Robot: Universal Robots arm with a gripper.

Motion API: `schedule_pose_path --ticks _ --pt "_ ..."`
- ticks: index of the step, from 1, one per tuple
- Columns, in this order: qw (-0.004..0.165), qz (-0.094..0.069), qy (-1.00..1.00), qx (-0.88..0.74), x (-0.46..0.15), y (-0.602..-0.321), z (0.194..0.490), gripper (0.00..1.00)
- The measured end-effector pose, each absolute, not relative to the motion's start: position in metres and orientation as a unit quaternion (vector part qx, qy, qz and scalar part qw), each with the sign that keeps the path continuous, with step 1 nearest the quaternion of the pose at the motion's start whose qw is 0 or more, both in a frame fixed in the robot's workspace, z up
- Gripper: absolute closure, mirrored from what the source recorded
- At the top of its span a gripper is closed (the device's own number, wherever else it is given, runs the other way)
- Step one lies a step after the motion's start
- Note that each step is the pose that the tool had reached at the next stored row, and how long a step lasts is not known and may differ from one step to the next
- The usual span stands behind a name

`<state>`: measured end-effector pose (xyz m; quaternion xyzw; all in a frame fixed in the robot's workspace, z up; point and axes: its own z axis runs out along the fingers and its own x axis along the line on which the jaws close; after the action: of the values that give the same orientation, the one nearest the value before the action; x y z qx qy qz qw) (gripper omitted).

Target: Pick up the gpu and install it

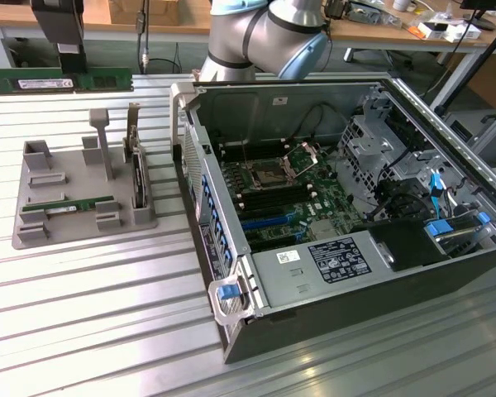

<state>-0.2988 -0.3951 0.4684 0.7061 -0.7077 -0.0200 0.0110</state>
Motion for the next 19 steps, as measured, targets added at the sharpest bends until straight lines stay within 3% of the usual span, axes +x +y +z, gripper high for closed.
schedule_pose_path --ticks 19 --pt "0.011 -0.02 -0.708 0.706 -0.26 -0.395 0.467 0.88"
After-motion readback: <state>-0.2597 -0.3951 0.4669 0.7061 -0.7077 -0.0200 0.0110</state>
